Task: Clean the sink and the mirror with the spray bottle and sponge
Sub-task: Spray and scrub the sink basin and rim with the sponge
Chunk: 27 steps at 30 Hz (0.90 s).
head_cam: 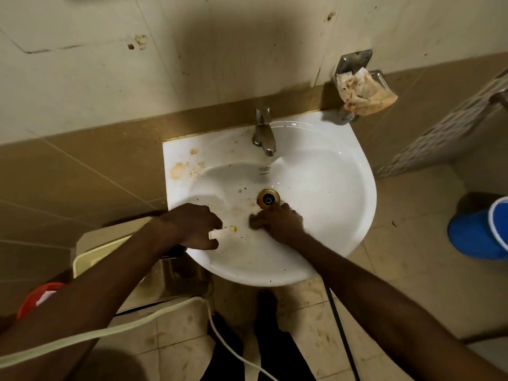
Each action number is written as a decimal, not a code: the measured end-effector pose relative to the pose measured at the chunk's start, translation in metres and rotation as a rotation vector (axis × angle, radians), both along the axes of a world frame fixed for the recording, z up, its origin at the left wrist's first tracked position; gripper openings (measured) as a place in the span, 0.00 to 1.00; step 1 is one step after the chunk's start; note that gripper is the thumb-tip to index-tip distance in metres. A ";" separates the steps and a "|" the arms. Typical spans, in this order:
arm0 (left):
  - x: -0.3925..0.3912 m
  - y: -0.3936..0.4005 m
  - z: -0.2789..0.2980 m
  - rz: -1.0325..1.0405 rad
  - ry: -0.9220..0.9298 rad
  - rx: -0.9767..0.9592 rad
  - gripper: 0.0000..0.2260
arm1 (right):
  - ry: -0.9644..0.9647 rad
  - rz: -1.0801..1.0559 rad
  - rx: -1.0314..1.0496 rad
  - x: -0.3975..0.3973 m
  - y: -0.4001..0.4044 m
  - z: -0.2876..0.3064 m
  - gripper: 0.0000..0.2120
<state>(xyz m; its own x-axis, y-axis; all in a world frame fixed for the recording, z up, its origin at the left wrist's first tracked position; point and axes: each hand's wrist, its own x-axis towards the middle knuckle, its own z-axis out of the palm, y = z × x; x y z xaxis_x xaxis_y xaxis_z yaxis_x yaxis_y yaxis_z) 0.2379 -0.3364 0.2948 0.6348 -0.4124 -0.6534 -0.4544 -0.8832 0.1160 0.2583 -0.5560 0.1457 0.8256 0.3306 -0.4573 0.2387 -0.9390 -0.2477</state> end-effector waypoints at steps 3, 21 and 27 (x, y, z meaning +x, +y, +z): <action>-0.004 0.006 0.004 -0.022 0.008 -0.018 0.14 | 0.245 0.336 0.225 -0.009 -0.018 0.032 0.14; -0.012 0.044 0.022 0.076 0.054 0.096 0.16 | 0.526 0.386 0.297 -0.036 -0.024 0.082 0.17; -0.015 0.057 0.020 0.074 0.050 0.070 0.14 | 0.080 0.298 0.054 -0.028 -0.018 0.014 0.17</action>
<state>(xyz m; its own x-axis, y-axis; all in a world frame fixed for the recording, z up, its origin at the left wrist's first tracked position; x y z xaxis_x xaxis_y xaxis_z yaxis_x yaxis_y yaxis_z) 0.2233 -0.2799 0.3147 0.6276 -0.3176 -0.7108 -0.3825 -0.9210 0.0738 0.2308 -0.5741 0.1598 0.6505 0.5781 -0.4926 0.4793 -0.8156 -0.3242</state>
